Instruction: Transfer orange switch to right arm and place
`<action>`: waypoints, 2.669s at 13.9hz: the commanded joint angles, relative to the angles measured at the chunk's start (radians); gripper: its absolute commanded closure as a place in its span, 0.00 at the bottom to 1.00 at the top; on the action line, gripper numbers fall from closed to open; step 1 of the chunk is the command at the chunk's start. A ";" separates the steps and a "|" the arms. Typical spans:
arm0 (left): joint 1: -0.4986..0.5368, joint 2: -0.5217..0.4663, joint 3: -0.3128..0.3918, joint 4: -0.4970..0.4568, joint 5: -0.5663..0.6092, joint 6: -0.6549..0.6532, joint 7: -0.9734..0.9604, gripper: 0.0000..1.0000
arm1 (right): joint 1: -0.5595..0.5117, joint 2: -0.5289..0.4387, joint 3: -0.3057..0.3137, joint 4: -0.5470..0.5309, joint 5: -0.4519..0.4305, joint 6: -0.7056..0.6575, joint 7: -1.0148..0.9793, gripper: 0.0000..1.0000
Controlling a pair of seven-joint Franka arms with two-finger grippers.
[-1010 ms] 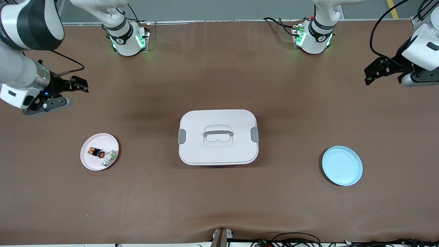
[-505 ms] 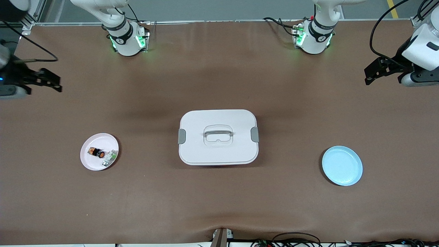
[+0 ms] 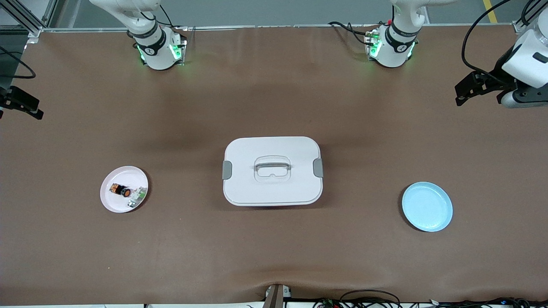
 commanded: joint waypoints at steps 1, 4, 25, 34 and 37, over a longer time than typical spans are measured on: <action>0.001 -0.021 0.006 -0.003 -0.015 -0.013 0.018 0.00 | -0.008 0.008 0.016 0.009 0.013 0.007 0.007 0.00; 0.001 -0.021 0.012 -0.003 -0.015 -0.015 0.021 0.00 | -0.005 -0.094 0.020 -0.149 0.016 0.086 0.010 0.00; 0.006 -0.006 0.013 0.049 0.000 -0.042 0.024 0.00 | 0.005 -0.144 0.017 -0.132 0.064 -0.050 0.009 0.00; 0.004 -0.004 0.012 0.049 -0.030 -0.042 0.033 0.00 | 0.005 -0.144 0.016 -0.132 0.064 -0.053 0.010 0.00; 0.001 0.000 0.010 0.047 -0.040 -0.042 0.028 0.00 | 0.004 -0.144 0.016 -0.125 0.064 -0.073 0.010 0.00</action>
